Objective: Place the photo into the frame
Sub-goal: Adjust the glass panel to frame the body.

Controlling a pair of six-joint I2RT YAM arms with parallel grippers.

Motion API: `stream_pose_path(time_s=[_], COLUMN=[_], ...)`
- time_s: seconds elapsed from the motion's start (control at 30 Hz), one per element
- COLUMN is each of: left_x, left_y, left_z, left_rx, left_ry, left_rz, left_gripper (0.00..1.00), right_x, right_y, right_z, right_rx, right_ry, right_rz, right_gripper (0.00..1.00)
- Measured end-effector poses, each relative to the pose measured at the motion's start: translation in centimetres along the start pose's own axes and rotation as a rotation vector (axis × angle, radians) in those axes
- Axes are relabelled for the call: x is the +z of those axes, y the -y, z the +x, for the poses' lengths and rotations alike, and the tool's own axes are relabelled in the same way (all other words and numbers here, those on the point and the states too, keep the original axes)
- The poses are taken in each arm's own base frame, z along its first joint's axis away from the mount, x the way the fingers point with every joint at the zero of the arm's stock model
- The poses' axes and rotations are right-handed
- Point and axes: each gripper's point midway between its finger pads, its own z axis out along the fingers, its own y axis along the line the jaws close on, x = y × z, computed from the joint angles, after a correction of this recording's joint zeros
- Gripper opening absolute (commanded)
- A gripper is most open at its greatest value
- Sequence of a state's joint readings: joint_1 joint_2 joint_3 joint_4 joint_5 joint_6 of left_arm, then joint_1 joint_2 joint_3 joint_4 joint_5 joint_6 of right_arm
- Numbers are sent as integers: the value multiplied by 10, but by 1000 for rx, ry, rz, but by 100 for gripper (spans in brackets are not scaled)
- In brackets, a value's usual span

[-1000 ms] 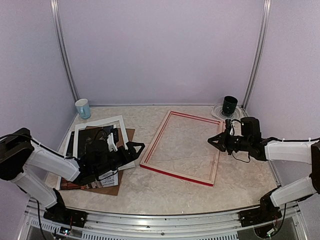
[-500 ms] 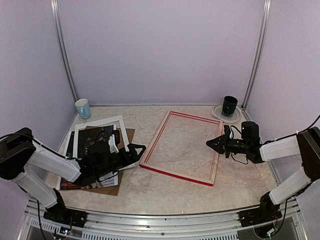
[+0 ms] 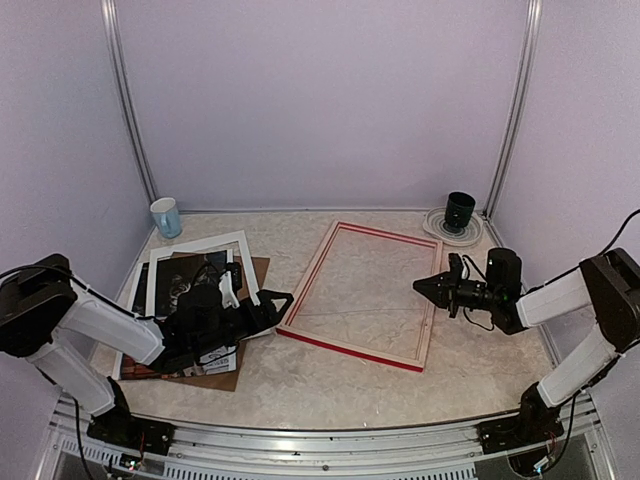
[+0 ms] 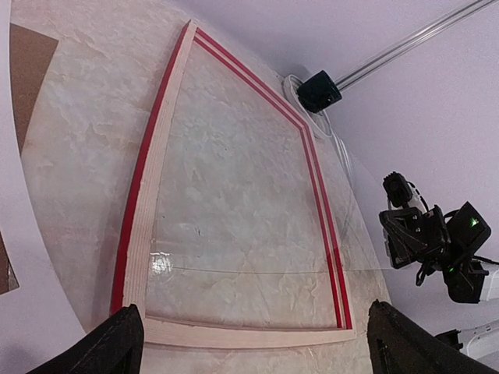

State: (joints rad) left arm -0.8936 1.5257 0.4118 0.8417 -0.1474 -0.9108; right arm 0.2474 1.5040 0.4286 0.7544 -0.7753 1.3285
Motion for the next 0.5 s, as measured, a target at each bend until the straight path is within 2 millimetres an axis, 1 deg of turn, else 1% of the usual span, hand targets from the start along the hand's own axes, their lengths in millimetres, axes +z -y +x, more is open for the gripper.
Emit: stream_pose_path(time_s=[0.2, 0.5], left_x=[2, 3], left_y=[-4, -3], left_z=[5, 8], left_rx=[1, 0], left_ry=[-11, -17], left_rz=[-8, -7], left_gripper=[99, 99], right_x=[1, -1], right_y=[4, -5], right_z=[1, -1], right_rx=[32, 69], right_ry=[-10, -13], right_rz=[-30, -127], right_gripper=[1, 1])
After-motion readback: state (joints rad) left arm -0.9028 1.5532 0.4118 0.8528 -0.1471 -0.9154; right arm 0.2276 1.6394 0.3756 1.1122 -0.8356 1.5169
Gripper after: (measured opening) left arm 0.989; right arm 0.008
